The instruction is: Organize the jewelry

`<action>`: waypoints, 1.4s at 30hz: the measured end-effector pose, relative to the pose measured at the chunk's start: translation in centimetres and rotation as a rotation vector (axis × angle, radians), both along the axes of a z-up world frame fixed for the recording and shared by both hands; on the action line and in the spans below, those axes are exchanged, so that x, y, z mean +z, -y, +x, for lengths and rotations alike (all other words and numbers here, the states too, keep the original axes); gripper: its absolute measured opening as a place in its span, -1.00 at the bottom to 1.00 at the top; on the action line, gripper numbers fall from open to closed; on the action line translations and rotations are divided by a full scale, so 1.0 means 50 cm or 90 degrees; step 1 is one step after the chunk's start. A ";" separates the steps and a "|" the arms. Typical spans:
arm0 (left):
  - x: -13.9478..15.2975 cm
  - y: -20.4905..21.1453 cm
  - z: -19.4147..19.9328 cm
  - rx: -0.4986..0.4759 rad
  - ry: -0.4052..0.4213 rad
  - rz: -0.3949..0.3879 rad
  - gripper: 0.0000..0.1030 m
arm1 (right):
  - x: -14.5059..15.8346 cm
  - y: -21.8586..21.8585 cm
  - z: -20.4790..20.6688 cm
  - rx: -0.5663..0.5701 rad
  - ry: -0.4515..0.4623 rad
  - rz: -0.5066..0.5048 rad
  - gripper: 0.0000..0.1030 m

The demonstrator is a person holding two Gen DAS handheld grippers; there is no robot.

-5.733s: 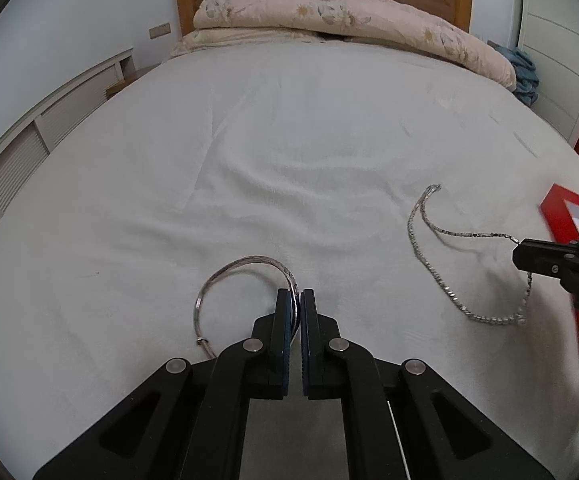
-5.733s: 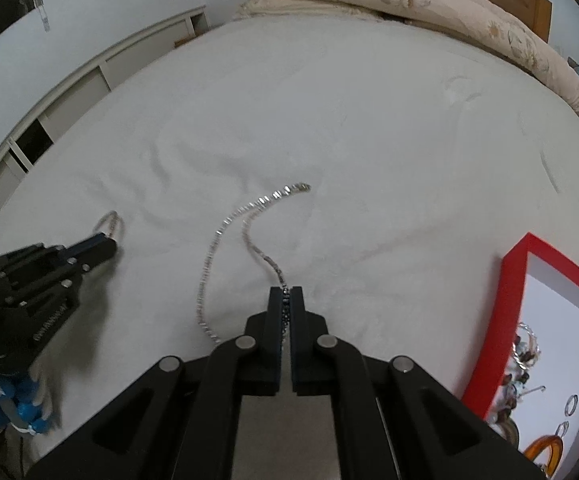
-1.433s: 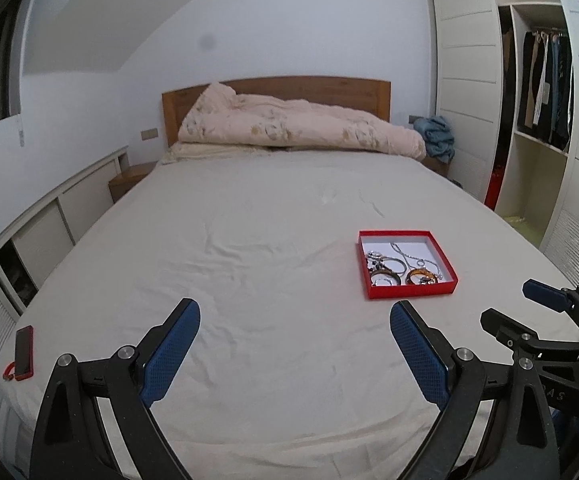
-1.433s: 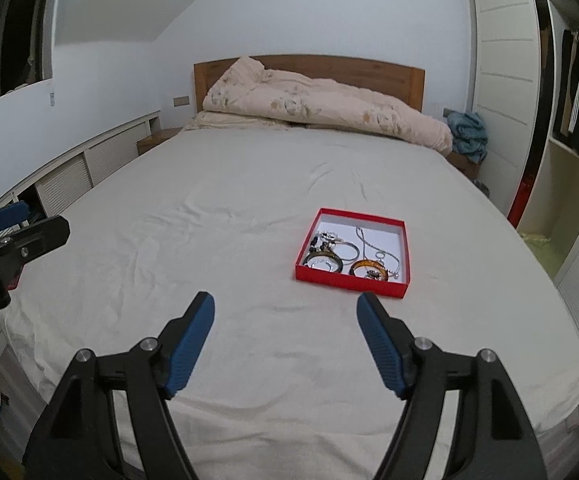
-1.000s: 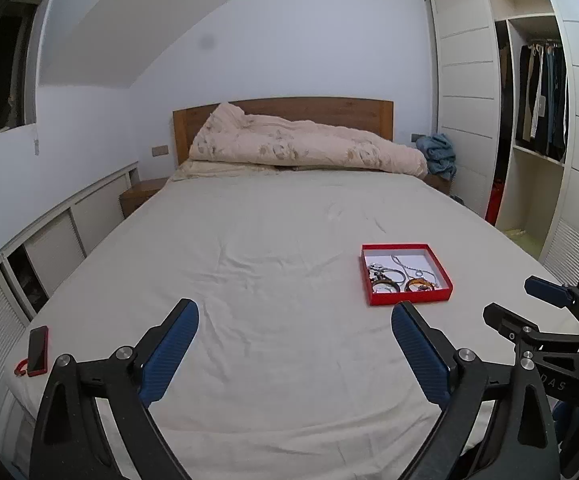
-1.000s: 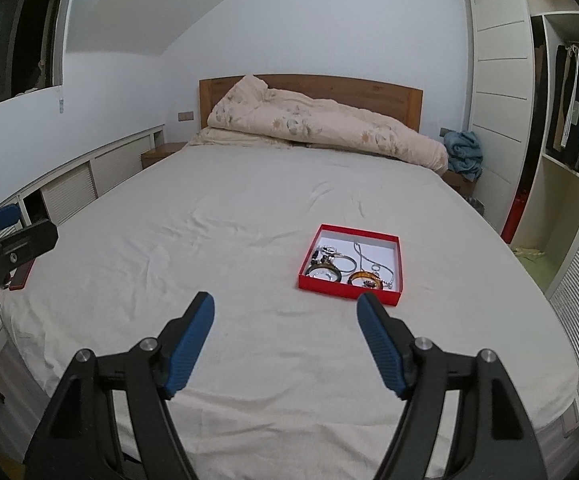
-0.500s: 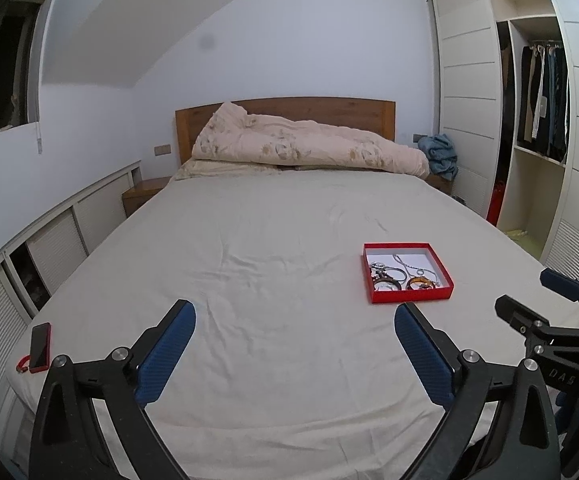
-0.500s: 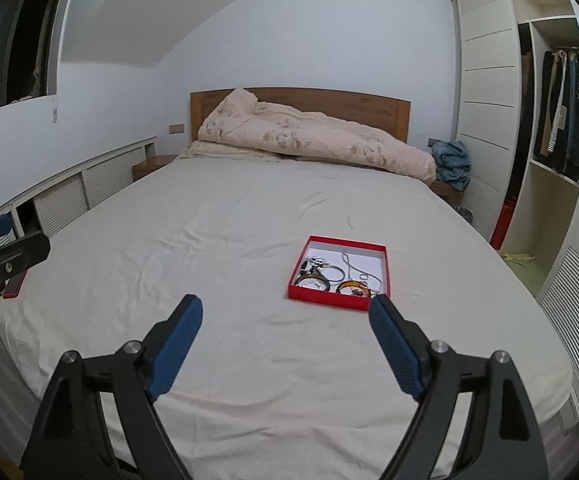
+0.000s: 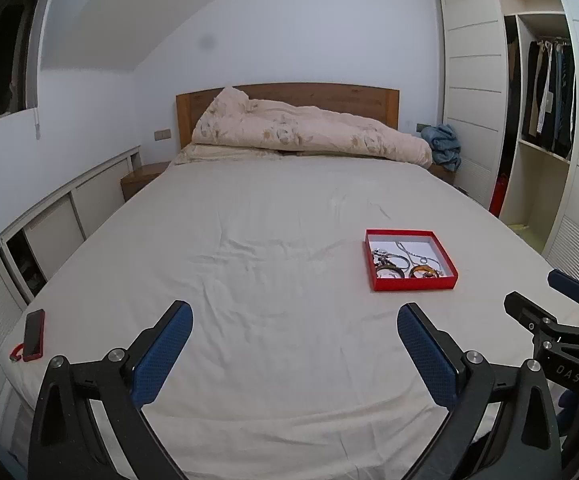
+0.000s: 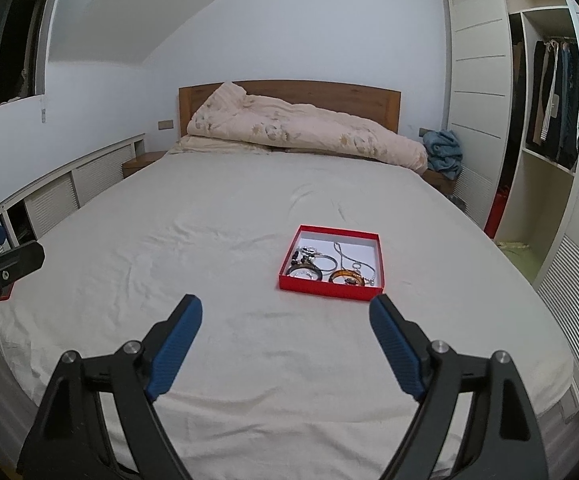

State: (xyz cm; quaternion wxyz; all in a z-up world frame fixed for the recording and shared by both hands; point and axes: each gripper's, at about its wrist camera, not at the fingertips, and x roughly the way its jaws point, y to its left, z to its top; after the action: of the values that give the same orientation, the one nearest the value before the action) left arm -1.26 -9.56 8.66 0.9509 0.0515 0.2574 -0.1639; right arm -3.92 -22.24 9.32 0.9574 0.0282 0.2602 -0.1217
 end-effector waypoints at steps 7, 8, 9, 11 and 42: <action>-0.005 -0.001 0.002 0.002 -0.006 -0.001 0.97 | -0.007 0.005 0.001 -0.006 -0.005 0.002 0.65; -0.006 -0.002 0.003 0.002 -0.007 0.000 0.97 | -0.008 0.005 0.002 -0.007 -0.006 0.002 0.65; -0.006 -0.002 0.003 0.002 -0.007 0.000 0.97 | -0.009 0.006 0.001 -0.008 -0.007 0.003 0.65; -0.008 -0.004 0.004 0.003 -0.008 0.000 0.97 | -0.011 0.008 0.003 -0.008 -0.009 0.004 0.65; -0.029 0.002 0.018 0.000 -0.027 0.001 0.99 | -0.029 0.021 0.012 -0.020 -0.024 0.007 0.65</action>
State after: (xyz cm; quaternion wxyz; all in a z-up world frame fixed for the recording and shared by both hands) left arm -0.37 -9.64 7.21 0.9452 0.0484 0.2777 -0.1646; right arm -3.34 -23.27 7.85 0.9502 0.0356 0.2782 -0.1356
